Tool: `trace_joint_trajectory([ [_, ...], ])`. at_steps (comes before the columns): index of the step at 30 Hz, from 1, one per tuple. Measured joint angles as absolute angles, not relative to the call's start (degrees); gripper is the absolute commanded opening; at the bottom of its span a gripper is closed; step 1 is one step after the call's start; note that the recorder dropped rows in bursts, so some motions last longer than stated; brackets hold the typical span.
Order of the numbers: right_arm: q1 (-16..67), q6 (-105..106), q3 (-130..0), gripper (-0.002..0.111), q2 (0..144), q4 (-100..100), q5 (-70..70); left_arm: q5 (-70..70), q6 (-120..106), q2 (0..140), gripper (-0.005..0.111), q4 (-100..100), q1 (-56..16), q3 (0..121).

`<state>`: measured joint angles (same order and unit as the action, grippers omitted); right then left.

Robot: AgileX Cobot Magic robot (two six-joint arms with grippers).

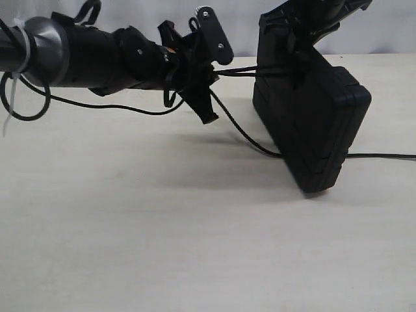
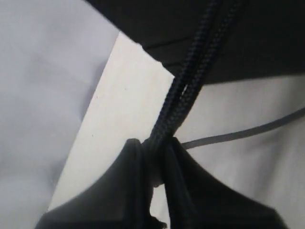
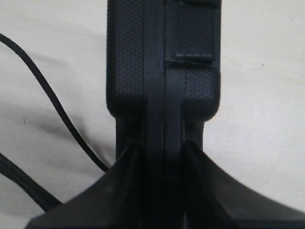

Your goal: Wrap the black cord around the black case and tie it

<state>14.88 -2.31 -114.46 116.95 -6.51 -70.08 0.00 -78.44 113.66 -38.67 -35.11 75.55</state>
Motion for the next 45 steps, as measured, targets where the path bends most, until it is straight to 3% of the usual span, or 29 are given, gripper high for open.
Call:
trace_joint_trajectory([
  [27,14.9,-2.0,-114.5,0.004,117.0,-5.6,-70.1,-21.9,-78.2,119.6,0.0,-23.0,-46.1,75.7],
  [40,14.9,-1.8,-114.5,0.004,116.9,-5.6,-70.1,-24.1,-70.3,120.5,0.0,-18.0,-50.0,80.3],
  [45,14.9,-1.3,-114.5,0.004,116.9,-5.6,-70.4,-21.8,-65.7,120.7,0.012,-12.3,-50.0,80.3],
])
